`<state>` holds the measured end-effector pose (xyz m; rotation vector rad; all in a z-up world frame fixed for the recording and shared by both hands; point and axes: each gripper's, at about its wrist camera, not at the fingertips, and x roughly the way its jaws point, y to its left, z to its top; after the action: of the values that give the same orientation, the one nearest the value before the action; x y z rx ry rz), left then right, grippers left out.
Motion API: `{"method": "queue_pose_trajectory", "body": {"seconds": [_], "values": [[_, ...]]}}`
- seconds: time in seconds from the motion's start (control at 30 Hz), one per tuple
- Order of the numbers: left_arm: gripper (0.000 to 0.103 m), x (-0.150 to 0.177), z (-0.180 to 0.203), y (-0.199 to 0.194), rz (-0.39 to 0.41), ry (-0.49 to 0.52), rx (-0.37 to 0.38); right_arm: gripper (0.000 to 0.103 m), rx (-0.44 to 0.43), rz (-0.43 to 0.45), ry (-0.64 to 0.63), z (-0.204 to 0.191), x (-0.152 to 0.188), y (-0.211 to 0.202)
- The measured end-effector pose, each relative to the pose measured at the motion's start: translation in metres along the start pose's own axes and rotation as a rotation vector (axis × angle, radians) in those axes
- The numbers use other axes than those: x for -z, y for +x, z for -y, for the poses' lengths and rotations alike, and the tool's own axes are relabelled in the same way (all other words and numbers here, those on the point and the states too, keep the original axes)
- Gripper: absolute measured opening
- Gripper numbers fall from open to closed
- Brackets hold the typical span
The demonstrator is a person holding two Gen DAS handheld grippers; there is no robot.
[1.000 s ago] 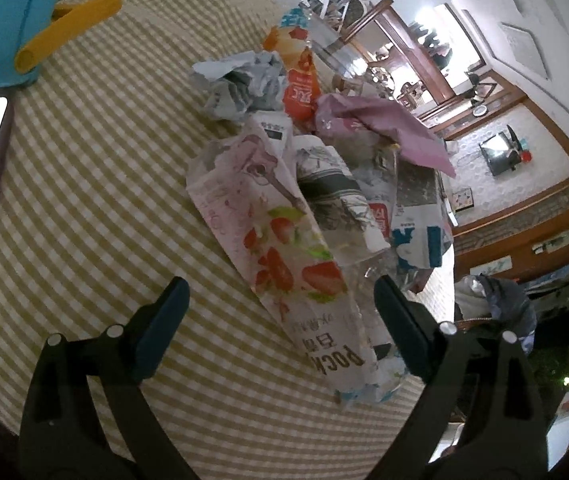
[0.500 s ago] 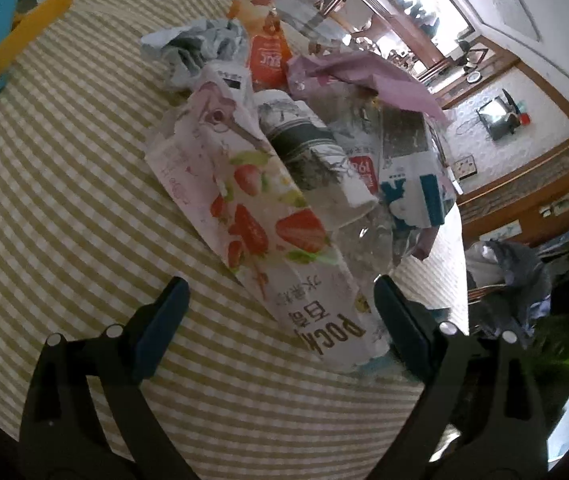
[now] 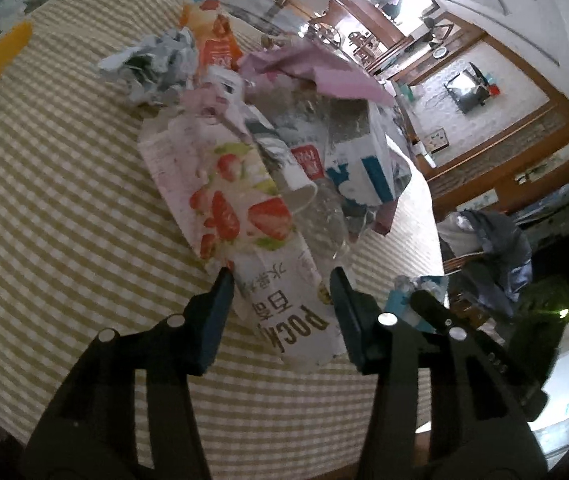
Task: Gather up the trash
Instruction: 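Grasp the strawberry Pocky bag with the left tool while the right tool grasps a blue-white wrapper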
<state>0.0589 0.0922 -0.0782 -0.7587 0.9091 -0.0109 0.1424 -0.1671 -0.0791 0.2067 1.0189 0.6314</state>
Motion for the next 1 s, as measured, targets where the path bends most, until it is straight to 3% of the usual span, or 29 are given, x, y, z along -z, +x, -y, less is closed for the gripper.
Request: {"method": "queue_pose_trajectory", "body": {"seconds": [0.13,0.27,0.4,0.6,0.67,0.83,0.9,0.93,0.97,1.0], "values": [[0.047,-0.006,-0.012,-0.015,-0.006,-0.006,0.01,0.036,-0.006,-0.001,0.009,0.0,0.0,0.0],[0.046,-0.005,-0.019,-0.018,-0.027,0.026,-0.039,0.038,-0.006,-0.009,0.013,0.0,0.001,0.002],[0.046,-0.001,-0.025,-0.012,-0.038,-0.008,-0.073,0.038,-0.006,-0.011,0.018,-0.001,0.0,0.003],[0.066,-0.004,-0.028,-0.008,0.001,-0.018,-0.111,0.043,-0.008,-0.014,0.028,0.0,-0.001,0.004],[0.077,-0.006,-0.031,-0.003,0.002,-0.025,-0.139,0.044,-0.007,-0.012,0.022,0.0,-0.001,0.004],[0.078,-0.004,-0.036,0.004,0.003,-0.035,-0.153,0.045,-0.007,-0.007,0.022,0.0,0.0,0.002],[0.073,-0.002,-0.033,0.006,0.016,-0.017,-0.161,0.045,-0.007,-0.006,0.018,0.0,0.0,0.002],[0.056,-0.001,-0.031,0.008,0.015,-0.007,-0.159,0.045,-0.008,-0.005,0.015,-0.001,0.0,0.002],[0.046,0.001,-0.029,0.01,0.006,-0.002,-0.162,0.045,-0.009,-0.004,0.009,-0.001,0.001,0.001],[0.045,0.003,-0.027,0.011,0.009,0.001,-0.154,0.045,-0.006,-0.002,0.003,-0.002,0.001,0.0]]}}
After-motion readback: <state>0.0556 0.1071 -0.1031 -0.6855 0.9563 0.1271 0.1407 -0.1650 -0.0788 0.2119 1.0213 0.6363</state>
